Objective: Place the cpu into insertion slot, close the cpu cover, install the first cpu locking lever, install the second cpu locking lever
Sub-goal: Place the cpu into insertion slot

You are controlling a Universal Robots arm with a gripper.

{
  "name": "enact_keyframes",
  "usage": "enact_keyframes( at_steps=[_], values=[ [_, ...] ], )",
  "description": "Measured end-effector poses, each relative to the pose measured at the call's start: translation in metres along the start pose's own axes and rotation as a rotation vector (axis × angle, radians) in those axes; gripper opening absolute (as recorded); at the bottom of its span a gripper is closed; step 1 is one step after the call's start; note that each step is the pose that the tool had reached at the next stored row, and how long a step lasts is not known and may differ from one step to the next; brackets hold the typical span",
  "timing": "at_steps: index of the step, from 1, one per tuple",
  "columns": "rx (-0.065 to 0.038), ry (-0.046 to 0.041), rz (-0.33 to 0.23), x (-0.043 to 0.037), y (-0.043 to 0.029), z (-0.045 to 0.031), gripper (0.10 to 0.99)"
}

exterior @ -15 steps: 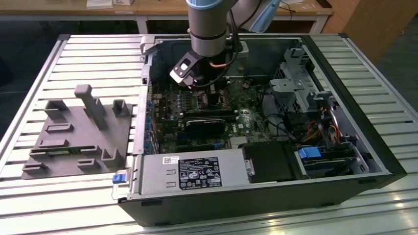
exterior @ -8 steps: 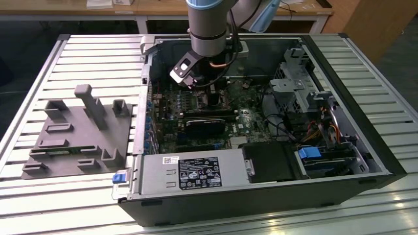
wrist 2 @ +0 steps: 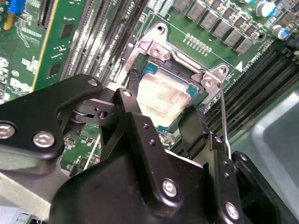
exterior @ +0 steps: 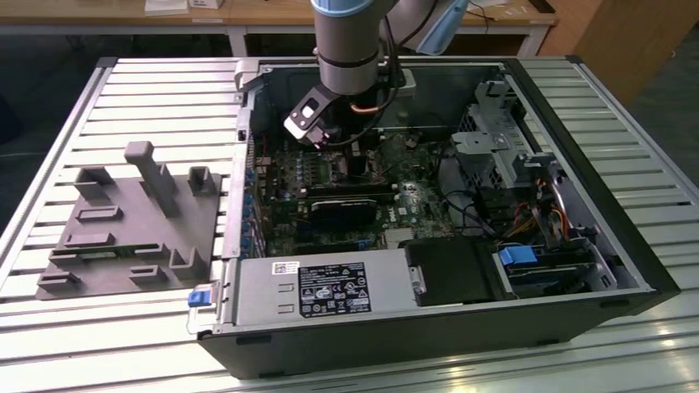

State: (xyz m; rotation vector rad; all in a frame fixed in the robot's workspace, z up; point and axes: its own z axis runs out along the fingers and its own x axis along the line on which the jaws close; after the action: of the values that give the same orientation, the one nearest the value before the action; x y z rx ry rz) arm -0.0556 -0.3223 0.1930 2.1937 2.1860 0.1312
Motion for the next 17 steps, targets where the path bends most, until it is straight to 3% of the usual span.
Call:
enact_keyframes(
  at_steps=[17],
  values=[
    [-0.002,0.0079,0.001,0.0,-0.0044,-0.0021,0.612]
  ],
)
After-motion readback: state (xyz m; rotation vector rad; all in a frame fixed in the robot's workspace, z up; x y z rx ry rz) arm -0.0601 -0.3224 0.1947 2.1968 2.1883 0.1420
